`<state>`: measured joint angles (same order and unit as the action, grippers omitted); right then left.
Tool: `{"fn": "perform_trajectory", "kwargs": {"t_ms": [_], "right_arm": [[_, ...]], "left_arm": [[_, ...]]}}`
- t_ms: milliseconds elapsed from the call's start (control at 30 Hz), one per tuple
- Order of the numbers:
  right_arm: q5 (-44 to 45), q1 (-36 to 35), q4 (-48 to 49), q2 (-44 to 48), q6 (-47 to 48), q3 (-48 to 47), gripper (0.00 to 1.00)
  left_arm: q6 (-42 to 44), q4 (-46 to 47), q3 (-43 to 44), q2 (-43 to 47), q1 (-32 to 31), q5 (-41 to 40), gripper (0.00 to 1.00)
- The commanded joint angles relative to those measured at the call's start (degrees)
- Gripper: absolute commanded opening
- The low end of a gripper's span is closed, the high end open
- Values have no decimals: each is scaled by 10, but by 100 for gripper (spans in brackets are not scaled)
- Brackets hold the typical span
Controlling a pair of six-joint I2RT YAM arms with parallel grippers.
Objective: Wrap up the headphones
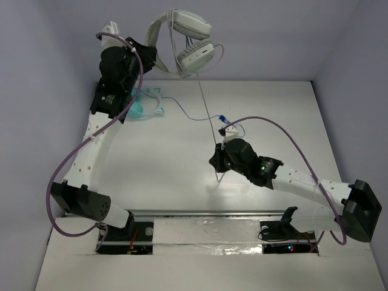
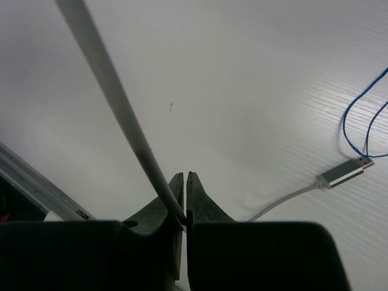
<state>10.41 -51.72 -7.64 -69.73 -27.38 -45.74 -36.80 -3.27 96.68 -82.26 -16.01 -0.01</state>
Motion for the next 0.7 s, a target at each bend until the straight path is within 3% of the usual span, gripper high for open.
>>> {"fn": "perform_trajectory", "kwargs": {"t_ms": [0, 467, 667], "right_arm": [[22, -32, -66, 17, -15, -29, 0], [23, -141, -196, -37, 6, -160, 0], [83, -141, -289, -23, 40, -256, 0]], "left_arm": [[-8, 72, 50, 7, 5, -75, 0], [29, 85, -50, -29, -1, -141, 0], [106, 76, -154, -9, -76, -222, 0]]}}
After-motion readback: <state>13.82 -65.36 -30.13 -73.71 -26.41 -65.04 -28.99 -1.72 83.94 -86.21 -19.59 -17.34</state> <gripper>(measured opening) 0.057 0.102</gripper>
